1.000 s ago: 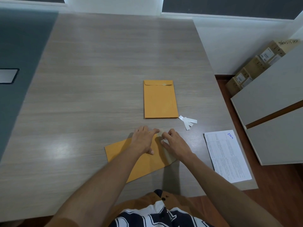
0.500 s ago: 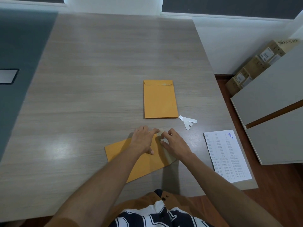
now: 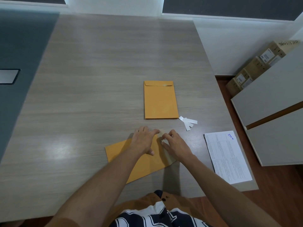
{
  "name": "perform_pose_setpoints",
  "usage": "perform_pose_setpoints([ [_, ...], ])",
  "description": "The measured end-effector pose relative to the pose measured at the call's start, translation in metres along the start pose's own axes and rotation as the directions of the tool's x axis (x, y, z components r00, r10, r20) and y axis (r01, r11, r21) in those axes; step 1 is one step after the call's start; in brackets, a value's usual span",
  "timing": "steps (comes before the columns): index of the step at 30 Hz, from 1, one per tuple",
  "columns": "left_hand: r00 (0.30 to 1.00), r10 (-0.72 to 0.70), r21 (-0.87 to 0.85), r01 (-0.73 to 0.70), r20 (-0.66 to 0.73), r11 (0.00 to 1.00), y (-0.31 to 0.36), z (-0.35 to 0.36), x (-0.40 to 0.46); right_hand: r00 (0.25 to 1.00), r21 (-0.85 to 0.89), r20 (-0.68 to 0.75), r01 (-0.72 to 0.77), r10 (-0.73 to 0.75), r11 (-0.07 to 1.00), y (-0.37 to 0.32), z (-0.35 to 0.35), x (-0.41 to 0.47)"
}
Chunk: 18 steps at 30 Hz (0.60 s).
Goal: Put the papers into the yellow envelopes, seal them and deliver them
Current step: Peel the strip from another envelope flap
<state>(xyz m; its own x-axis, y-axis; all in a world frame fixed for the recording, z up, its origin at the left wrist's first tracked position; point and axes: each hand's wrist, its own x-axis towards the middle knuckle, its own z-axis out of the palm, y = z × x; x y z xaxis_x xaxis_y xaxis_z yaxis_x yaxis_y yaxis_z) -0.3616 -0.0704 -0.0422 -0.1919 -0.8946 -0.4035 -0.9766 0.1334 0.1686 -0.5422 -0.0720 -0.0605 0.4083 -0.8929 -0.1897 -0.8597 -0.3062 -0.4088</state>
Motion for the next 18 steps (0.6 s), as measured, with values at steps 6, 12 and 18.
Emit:
perform_pose_setpoints([
  [6,1.000,-0.003,-0.005,0.003,0.005,1.000,0.001,-0.001,0.000,1.000,0.000,-0.006,0.004,-0.004,1.000,-0.001,0.000,0.000],
  [12,1.000,-0.001,-0.003,0.001,0.010,1.000,0.000,-0.001,0.000,0.986,0.155,-0.079,-0.137,0.150,0.978,-0.003,0.001,0.002],
  [18,1.000,0.001,0.002,-0.001,0.004,1.000,0.000,0.000,0.000,0.948,0.258,-0.105,-0.265,0.300,0.929,-0.011,0.003,0.009],
])
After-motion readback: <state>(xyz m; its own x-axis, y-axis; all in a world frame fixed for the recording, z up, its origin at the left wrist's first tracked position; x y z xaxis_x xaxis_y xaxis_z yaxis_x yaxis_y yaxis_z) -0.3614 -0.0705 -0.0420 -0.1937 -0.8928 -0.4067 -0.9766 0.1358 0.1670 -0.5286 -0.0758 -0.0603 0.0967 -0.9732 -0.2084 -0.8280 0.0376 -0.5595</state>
